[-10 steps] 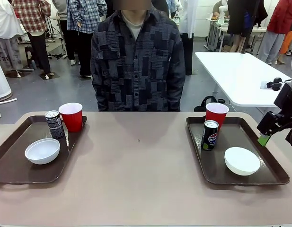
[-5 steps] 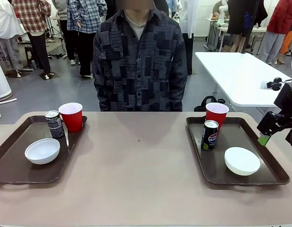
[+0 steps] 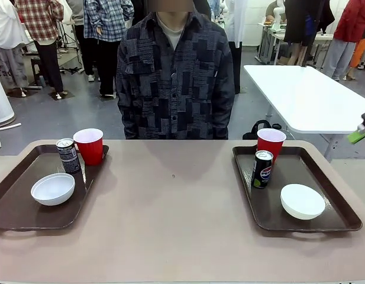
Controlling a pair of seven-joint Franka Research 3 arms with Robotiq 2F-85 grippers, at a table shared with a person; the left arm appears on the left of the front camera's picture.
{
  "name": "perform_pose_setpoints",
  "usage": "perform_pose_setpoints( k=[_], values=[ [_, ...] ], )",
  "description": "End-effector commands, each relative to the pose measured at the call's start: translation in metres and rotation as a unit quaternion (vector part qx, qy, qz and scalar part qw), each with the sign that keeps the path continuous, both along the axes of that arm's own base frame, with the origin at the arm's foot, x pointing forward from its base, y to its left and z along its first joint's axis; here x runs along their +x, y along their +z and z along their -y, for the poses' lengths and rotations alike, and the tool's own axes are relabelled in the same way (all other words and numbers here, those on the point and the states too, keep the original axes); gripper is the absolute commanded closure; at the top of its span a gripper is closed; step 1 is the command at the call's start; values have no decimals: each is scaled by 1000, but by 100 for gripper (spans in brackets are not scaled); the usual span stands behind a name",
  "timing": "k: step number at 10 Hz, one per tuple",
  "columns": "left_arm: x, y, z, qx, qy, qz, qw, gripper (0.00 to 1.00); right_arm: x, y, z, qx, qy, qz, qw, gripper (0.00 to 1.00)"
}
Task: Prepare tableware on both trays.
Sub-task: Pick up a Picnic Bowl from the table and place it on a Handle tray.
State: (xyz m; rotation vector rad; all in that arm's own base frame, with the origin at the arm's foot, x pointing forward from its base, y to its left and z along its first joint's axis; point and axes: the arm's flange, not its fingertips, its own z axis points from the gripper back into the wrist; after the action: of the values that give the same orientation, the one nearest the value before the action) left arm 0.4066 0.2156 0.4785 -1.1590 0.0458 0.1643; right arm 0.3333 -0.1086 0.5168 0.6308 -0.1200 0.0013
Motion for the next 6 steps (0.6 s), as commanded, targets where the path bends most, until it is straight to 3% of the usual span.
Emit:
perform_pose_setpoints(
  k=[1, 3, 6],
  values=[
    [-1, 4, -1, 0, -2, -5, 1000, 19, 22, -8, 46, 108, 3, -13, 994, 0],
    [-1, 4, -1, 0, -2, -5, 1000, 19, 16, -45, 82, 167, 33, 13, 985, 0],
    [-1, 4, -1, 0, -2, -5, 1000, 19, 1, -74, 120, 241, 41, 31, 969, 0]
  ],
)
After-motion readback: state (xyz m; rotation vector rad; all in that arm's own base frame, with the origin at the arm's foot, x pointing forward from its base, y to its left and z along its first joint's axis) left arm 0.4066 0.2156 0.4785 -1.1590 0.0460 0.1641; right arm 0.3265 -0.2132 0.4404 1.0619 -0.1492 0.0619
